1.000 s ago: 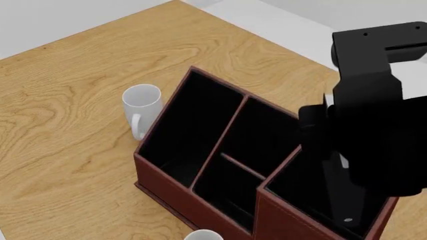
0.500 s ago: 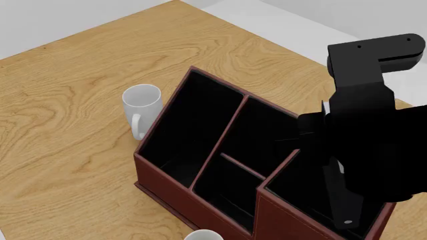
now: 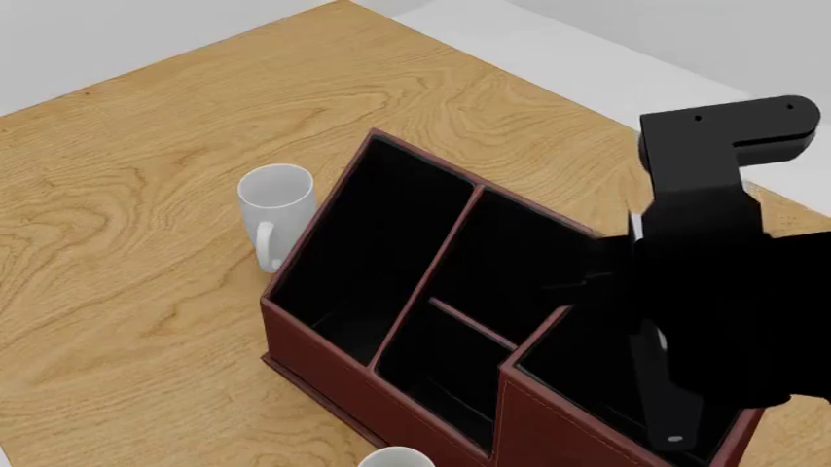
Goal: Pick up the book and place it in the right compartment of the caddy.
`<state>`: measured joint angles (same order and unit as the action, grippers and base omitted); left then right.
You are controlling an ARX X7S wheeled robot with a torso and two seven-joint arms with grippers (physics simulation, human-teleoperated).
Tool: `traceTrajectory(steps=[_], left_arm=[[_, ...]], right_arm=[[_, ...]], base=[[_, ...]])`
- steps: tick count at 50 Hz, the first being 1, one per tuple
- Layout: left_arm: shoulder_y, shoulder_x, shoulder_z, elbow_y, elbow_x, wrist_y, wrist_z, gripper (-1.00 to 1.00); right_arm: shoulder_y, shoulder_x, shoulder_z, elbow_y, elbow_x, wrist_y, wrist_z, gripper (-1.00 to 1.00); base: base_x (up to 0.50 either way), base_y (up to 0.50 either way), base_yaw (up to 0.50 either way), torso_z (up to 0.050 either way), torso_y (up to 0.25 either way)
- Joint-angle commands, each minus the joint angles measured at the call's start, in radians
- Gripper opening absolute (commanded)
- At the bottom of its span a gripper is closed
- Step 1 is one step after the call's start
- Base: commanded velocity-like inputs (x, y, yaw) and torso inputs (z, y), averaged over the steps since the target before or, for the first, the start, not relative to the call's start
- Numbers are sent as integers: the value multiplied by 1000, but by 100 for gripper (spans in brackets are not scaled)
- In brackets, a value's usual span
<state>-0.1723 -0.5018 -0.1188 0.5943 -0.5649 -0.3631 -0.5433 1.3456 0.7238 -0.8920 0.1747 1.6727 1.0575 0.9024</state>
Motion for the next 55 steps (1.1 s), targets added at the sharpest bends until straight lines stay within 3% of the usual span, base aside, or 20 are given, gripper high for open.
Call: traceTrajectory(steps=[1,28,55], left_arm=[[0,-2,3,1,3,0,-2,100],[-5,0,33,-19,32,8,-3,100],[-14,-1,51,-34,43,12,-1,100]], right_arm=[[-7,0,-6,17,-105,-15,-58,-100],[-82,-27,-54,102,-225,-112,-189,-100],[-115,-39,-69,148,-249,-139,-224,-100]], base=[[0,0,0,0,0],[0,0,0,0,1],[0,0,0,0,2]])
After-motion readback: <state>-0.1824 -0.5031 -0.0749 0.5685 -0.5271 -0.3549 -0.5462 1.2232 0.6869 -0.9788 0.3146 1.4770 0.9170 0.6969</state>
